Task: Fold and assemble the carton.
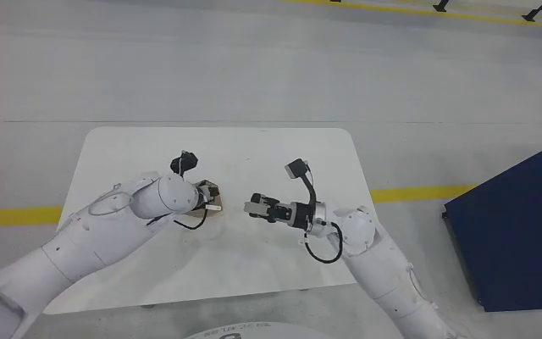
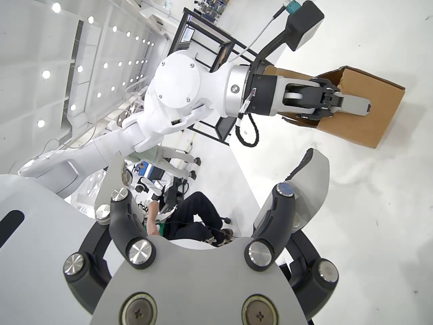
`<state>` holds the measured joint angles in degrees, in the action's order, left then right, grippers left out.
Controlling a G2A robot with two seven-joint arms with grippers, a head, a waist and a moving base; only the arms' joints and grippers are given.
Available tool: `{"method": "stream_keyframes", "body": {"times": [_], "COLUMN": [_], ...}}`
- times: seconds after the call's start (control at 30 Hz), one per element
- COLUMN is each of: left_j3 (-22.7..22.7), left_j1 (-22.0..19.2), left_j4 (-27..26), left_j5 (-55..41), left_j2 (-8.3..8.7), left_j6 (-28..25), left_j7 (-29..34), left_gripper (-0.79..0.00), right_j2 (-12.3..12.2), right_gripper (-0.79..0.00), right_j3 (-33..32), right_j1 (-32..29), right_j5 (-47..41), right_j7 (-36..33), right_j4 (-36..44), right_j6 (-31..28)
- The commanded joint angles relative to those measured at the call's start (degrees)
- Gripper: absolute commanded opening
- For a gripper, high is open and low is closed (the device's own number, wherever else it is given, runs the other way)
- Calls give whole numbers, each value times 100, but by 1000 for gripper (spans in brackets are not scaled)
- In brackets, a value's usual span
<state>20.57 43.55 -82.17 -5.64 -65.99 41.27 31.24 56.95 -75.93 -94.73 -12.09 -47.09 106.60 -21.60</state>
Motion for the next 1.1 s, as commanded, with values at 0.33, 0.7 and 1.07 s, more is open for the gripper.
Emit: {"method": "stream_keyframes", "body": {"times": [0.33, 0.7, 1.07], "left_j3": [313, 3875, 5373], "left_j1": [181, 2437, 5275], "left_j4": [-651, -1865, -1645], "left_j5": [191, -1998, -3489], "left_j2": [-42, 954, 1212], "left_j6": [334, -2506, -4643], "left_j7": [-165, 986, 1910], "left_gripper": [0, 0, 0], "right_j2": [-12, 12, 86], "right_gripper": [-34, -49, -65], "right_j3": [66, 242, 585], "right_j1": [-6, 211, 749], "right_j5": [85, 156, 157], "right_j7": [-104, 24, 161], "right_j4": [68, -16, -289], "right_j6": [50, 313, 860]}}
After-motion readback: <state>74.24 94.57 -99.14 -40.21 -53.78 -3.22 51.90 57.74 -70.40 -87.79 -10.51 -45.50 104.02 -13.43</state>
